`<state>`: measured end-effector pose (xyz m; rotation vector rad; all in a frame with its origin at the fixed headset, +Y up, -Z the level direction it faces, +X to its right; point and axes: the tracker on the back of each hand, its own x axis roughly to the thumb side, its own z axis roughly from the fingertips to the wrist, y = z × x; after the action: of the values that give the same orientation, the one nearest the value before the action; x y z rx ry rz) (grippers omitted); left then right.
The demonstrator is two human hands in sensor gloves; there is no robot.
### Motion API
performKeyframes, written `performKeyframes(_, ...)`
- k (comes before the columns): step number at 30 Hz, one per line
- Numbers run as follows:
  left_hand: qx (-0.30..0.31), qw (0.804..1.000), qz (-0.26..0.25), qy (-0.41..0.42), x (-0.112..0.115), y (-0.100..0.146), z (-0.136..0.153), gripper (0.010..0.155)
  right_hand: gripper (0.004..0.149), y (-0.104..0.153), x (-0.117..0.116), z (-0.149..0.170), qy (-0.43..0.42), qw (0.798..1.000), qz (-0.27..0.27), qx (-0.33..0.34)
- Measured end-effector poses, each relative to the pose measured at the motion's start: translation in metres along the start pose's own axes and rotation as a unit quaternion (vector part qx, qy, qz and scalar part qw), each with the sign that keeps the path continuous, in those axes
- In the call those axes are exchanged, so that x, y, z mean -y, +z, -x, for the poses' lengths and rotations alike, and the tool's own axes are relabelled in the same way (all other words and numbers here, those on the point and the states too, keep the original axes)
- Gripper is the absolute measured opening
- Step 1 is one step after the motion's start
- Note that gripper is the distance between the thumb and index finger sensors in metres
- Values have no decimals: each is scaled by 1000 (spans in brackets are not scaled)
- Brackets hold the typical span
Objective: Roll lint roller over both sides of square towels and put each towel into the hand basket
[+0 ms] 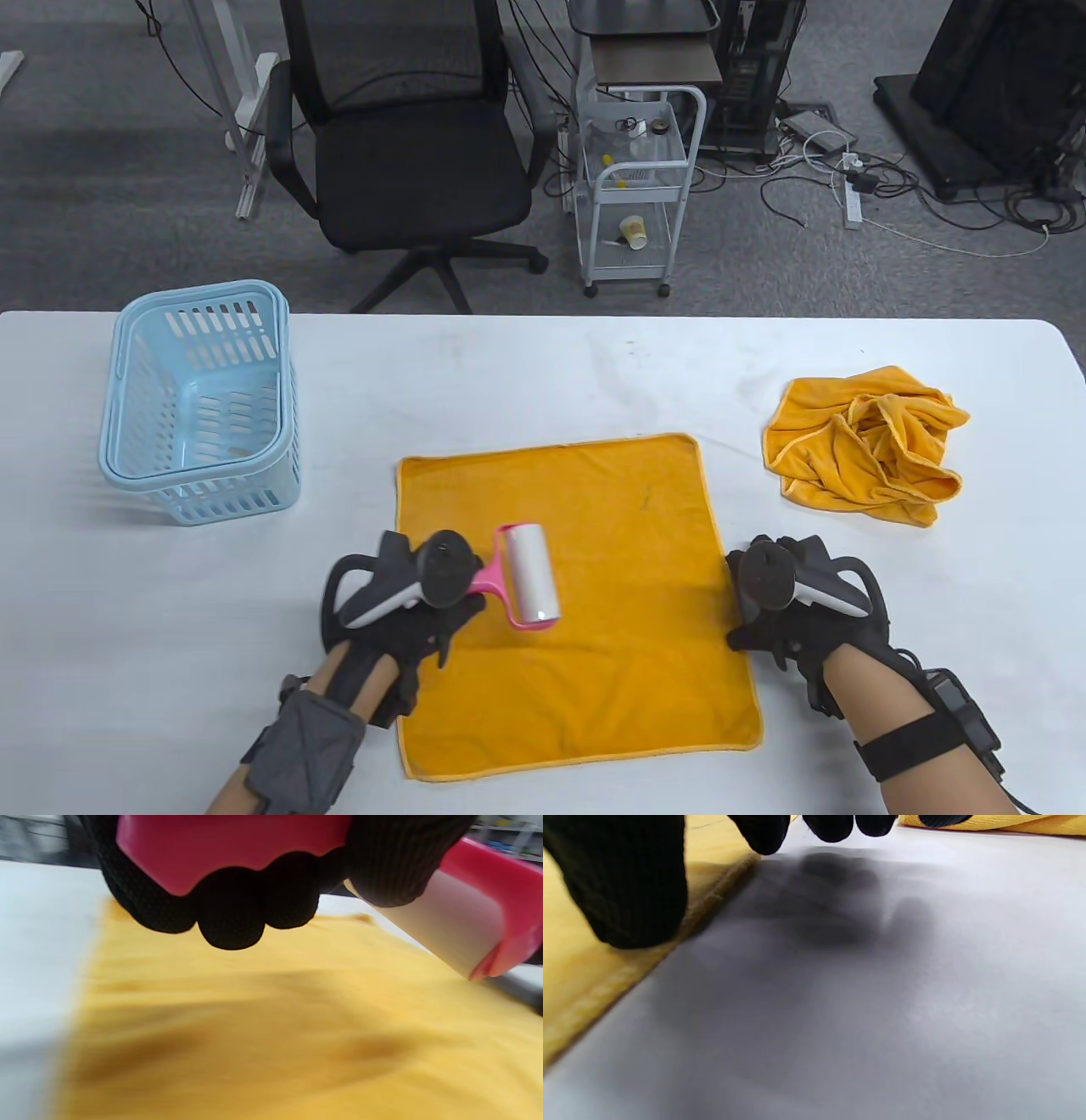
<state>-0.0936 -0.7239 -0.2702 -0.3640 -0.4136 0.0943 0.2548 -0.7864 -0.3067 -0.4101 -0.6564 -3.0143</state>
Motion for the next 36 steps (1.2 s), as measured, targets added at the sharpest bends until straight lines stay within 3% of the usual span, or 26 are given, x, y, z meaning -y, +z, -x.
performKeyframes(5, 90, 994, 67, -13, 36, -25, -72, 53, 96, 0, 0, 1, -2, 1000, 0, -1)
performKeyframes(9, 81, 989, 101, -71, 52, -30, -79, 54, 95, 0, -1, 1, 0, 1000, 3, -1)
performKeyframes(13, 39, 984, 136, -104, 46, -15, -48, 51, 95, 0, -2, 1, -2, 1000, 3, -2)
performKeyframes(21, -119, 956, 201, -178, 36, 57, 64, 43, 95, 0, -1, 2, -6, 1000, 0, -2)
performKeyframes(25, -128, 961, 196, -147, 30, 71, 85, 44, 94, 0, -1, 2, -3, 1000, 1, -1)
performKeyframes(29, -84, 981, 140, -105, 16, 49, 64, 50, 94, 0, -2, 2, -5, 1000, 1, -1)
performKeyframes(31, -46, 991, 108, -67, 9, 26, 37, 52, 94, 0, -2, 2, -7, 1000, 0, -2)
performKeyframes(36, -3, 995, 87, -53, 17, -25, -12, 54, 94, 0, -2, 2, -9, 1000, 0, -2)
